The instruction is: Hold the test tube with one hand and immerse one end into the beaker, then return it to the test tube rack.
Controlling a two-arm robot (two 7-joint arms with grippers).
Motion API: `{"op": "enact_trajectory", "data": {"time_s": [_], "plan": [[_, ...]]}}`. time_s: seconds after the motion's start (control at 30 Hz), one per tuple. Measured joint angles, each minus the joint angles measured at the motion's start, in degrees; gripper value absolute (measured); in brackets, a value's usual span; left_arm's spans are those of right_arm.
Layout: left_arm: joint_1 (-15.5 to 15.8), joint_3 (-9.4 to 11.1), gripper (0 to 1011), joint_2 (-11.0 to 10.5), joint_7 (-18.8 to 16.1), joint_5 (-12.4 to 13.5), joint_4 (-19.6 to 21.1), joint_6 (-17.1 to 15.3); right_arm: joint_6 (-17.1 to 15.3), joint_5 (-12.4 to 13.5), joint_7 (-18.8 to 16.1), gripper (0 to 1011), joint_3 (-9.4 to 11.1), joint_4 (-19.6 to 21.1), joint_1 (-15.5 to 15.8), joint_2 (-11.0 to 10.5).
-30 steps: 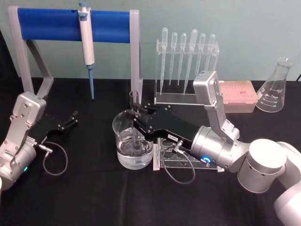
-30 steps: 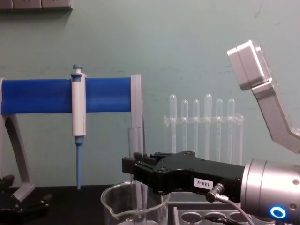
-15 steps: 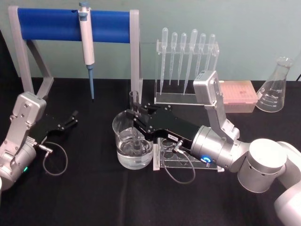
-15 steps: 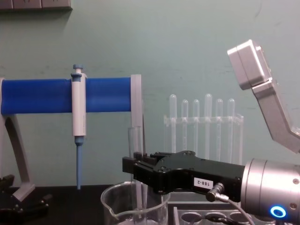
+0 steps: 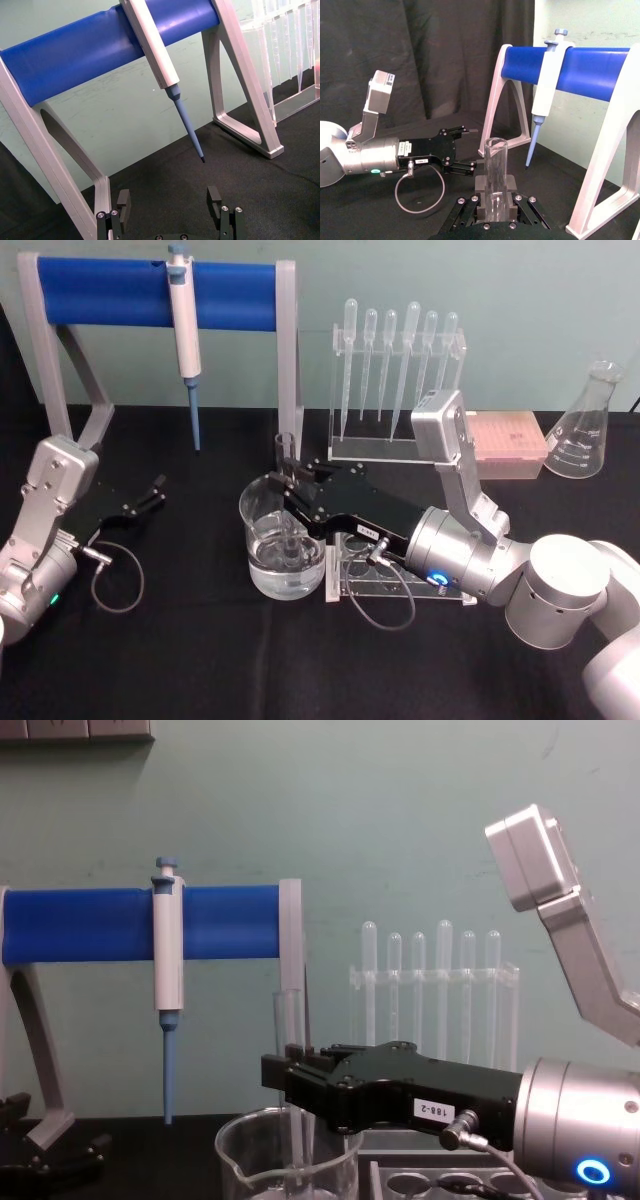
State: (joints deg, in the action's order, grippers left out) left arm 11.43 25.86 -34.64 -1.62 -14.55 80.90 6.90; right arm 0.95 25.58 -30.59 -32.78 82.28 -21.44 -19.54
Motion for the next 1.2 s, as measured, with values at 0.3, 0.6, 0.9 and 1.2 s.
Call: {"op": "enact_trajectory", "data": {"time_s": [0.3, 0.6, 0.9, 1.2], "plan": [[0.00, 0.00, 1000, 0.00, 0.00, 0.00, 0.00, 0.00, 0.00, 0.00, 0.03, 226, 0.00, 0.00, 0.00, 0.00], [0.00, 0.00, 1000, 0.00, 0.00, 0.00, 0.00, 0.00, 0.00, 0.00, 0.02, 226, 0.00, -0.01, 0.00, 0.00], [0.00, 0.00, 1000, 0.00, 0.00, 0.00, 0.00, 0.00, 0.00, 0.00, 0.02, 226, 0.00, -0.01, 0.00, 0.00], [0.00, 0.00, 1000, 0.00, 0.00, 0.00, 0.00, 0.00, 0.01, 0.00, 0.02, 226, 0.00, -0.01, 0.00, 0.00]]}}
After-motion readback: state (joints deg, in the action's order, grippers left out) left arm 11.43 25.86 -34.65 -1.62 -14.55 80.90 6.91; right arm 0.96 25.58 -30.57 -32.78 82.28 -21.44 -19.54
